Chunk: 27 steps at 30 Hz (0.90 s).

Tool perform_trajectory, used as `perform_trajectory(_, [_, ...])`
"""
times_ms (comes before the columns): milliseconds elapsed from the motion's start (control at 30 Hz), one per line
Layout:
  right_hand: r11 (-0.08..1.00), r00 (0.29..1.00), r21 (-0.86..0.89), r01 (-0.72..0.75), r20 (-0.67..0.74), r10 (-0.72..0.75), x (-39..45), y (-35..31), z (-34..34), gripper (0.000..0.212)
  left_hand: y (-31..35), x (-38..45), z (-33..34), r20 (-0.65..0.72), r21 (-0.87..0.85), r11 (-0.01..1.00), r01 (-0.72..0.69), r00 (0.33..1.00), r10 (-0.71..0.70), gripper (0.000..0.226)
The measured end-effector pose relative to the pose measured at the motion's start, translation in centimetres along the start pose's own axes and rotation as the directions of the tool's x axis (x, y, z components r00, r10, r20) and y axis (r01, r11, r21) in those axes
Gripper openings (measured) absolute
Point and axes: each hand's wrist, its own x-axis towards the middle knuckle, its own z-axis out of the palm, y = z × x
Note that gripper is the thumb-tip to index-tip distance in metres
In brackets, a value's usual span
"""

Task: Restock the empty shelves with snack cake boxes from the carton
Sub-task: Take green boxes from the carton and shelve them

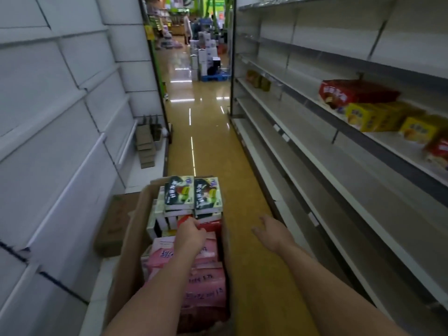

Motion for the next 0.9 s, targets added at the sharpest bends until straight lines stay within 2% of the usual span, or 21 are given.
perform_trajectory(133, [0.998, 1.000, 0.062, 0.002, 0.030, -0.004, 3.0, -4.5, 3.0, 0.060, -3.7, 4.1, -2.3, 0.010, -0.080, 0.995, 0.066, 0.998, -0.066, 0.021])
perform_trajectory(233, [0.993, 0.999, 0.121, 0.004, 0.053, -0.010, 5.1, -6.9, 4.5, 0.060, -5.2, 6.3, -3.6, -0.011, -0.027, 0.996, 0.081, 0.997, -0.081, 0.011])
perform_trajectory(333, [0.989, 0.998, 0.149, -0.003, 0.056, -0.005, 6.8, -8.6, 5.1, 0.047, -6.0, 8.2, -3.9, -0.030, -0.017, 0.994, 0.103, 0.994, -0.104, 0.008])
perform_trajectory(500, [0.982, 0.997, 0.187, -0.033, 0.073, 0.019, 11.7, -9.8, 6.0, 0.028, -5.6, 11.3, -3.4, -0.050, -0.069, 0.987, 0.142, 0.988, -0.146, 0.014])
perform_trajectory(567, [0.979, 0.997, 0.198, -0.041, 0.065, 0.028, 14.1, -9.8, 6.4, 0.033, -5.2, 12.8, -2.9, -0.048, -0.078, 0.983, 0.165, 0.984, -0.169, 0.006])
perform_trajectory(767, [0.991, 0.997, 0.124, -0.048, 0.069, 0.039, 20.3, -9.6, 7.3, 0.051, -3.5, 17.0, -1.5, -0.061, -0.057, 0.979, 0.198, 0.978, -0.201, 0.050])
perform_trajectory(900, [0.987, 0.997, 0.155, -0.050, 0.070, 0.040, 22.8, -9.5, 7.9, 0.058, -2.8, 19.6, -0.3, -0.110, -0.018, 0.978, 0.207, 0.972, -0.208, 0.069])
